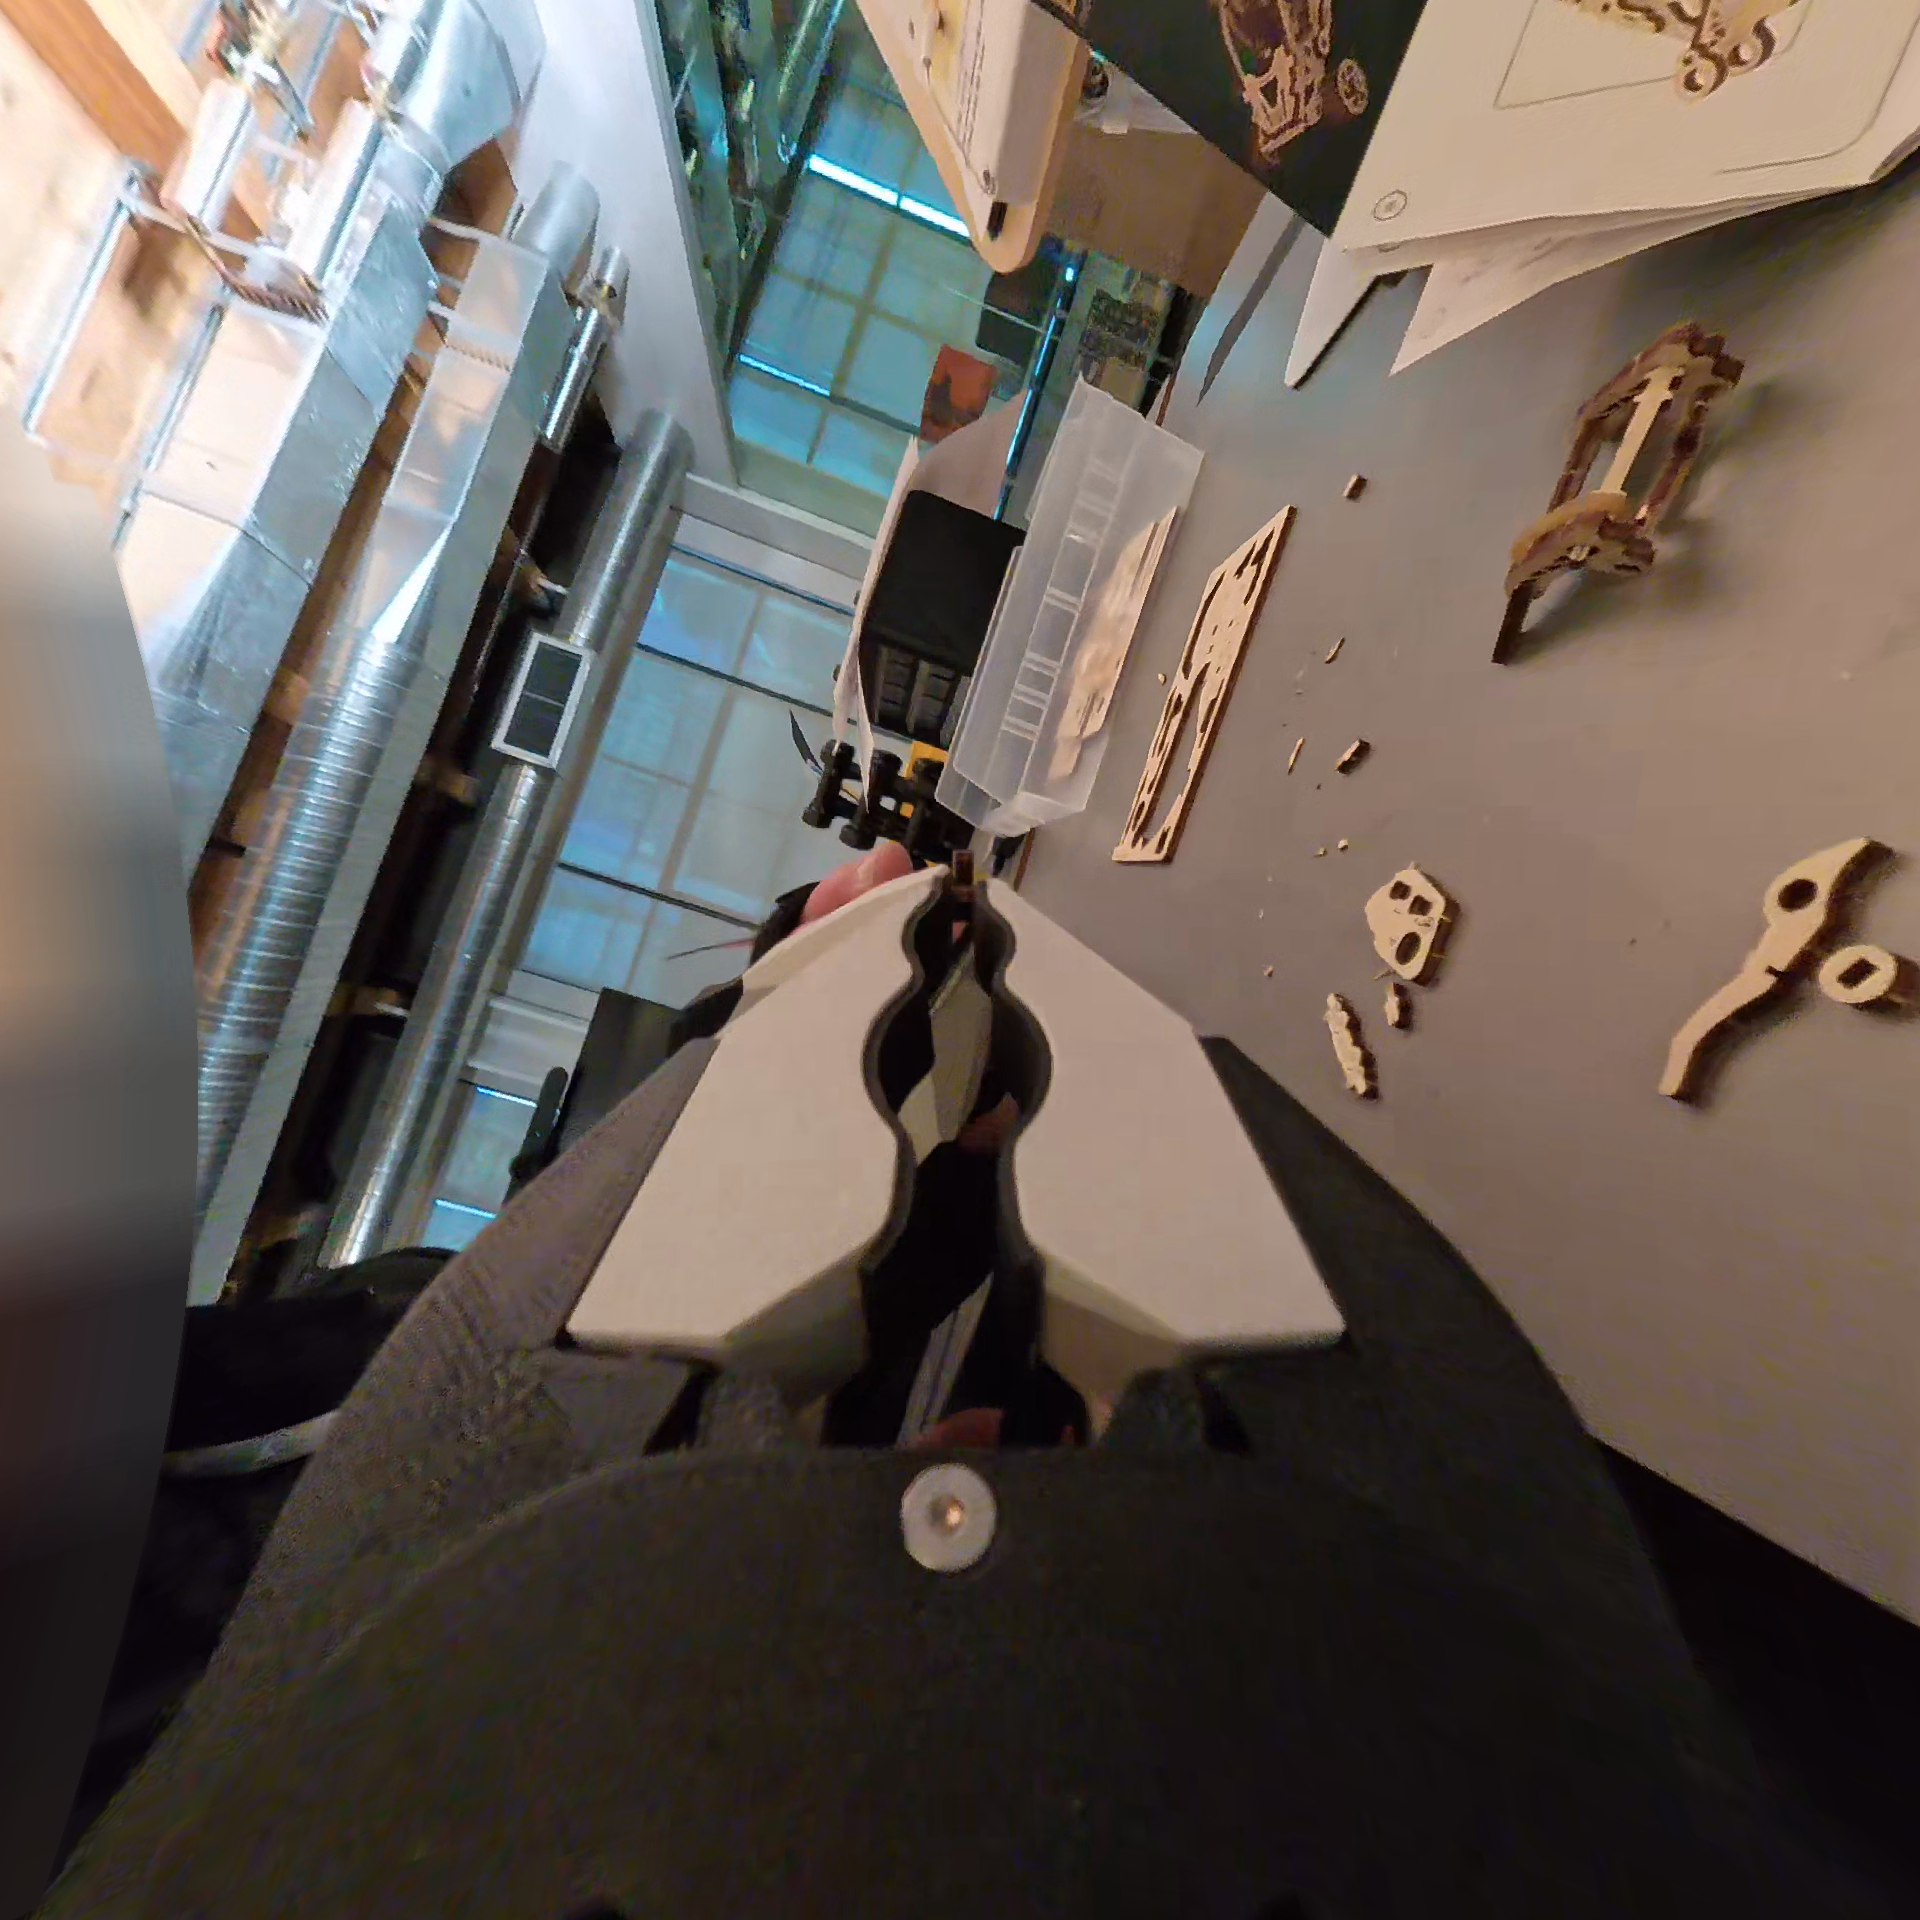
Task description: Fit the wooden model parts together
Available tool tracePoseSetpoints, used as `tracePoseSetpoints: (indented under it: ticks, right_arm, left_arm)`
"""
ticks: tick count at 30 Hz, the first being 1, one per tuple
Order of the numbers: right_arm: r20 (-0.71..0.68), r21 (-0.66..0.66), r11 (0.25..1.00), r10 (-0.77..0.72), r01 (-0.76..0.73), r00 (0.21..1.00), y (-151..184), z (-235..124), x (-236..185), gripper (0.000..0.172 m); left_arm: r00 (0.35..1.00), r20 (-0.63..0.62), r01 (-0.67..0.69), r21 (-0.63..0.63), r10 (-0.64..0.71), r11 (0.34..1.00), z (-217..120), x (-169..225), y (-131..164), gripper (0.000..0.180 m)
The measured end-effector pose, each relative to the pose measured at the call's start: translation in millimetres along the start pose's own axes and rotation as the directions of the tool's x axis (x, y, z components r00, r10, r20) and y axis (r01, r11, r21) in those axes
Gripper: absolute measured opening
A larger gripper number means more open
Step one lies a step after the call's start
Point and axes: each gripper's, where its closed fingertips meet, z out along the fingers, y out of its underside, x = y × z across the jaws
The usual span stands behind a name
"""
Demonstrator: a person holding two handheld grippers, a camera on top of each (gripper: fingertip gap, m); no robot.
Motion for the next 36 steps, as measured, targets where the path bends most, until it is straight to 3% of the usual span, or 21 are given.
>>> tracePoseSetpoints:
  ticks: [8, 12, 14, 16, 18, 22, 26, 29, 36]
  right_arm:
    - [-0.012, 0.087, 0.993, 0.075, -0.074, 0.997, -7.9, 7.6, 9.3, 0.002]
    - [-0.058, 0.107, 0.994, -0.001, 0.007, 0.998, -15.6, 4.8, 13.4, 0.024]
    - [-0.134, 0.061, 0.99, -0.117, 0.126, 0.984, -18.5, -1.4, 18.8, 0.03]
    - [-0.303, -0.042, 0.944, -0.325, 0.328, 0.896, -20.7, -16.6, 34.7, 0.027]
    - [-0.449, -0.229, 0.857, -0.514, 0.462, 0.731, -14.6, -32.6, 55.8, 0.028]
    - [-0.536, -0.484, 0.707, -0.706, 0.516, 0.464, 1.9, -45.8, 87.6, 0.026]
    - [-0.541, -0.591, 0.623, -0.778, 0.513, 0.32, 5.1, -42.0, 109.0, 0.02]
    - [-0.549, -0.592, 0.615, -0.781, 0.52, 0.299, 2.2, -38.4, 114.2, 0.001]
    - [-0.541, -0.557, 0.611, -0.781, 0.563, 0.312, -2.9, -35.5, 107.6, 0.0]
  left_arm:
    - [0.998, -0.051, 0.034, 0.005, -0.034, 0.999, 4.0, 2.3, 10.2, 0.001]
    - [0.969, -0.133, 0.214, 0.03, -0.208, 0.976, 4.9, 3.5, 11.5, 0.0]
    - [0.949, -0.16, 0.279, 0.016, -0.273, 0.96, 4.9, 4.7, 15.7, 0.0]
    - [0.894, -0.208, 0.406, 0.007, -0.396, 0.914, 4.8, 7.0, 18.4, 0.0]
    - [0.856, -0.21, 0.48, -0.015, -0.472, 0.877, 7.0, 7.5, 29.2, 0.001]
    - [0.786, -0.246, 0.576, -0.041, -0.567, 0.817, 11.6, 13.9, 37.2, 0.001]
    - [0.706, -0.284, 0.669, -0.032, -0.649, 0.742, 11.4, 11.1, 34.0, 0.001]
    - [0.603, -0.318, 0.766, -0.025, -0.732, 0.642, 10.0, 6.1, 33.8, 0.001]
    - [0.226, -0.446, 0.965, -0.021, -0.866, 0.263, 4.7, -9.3, 32.6, 0.001]
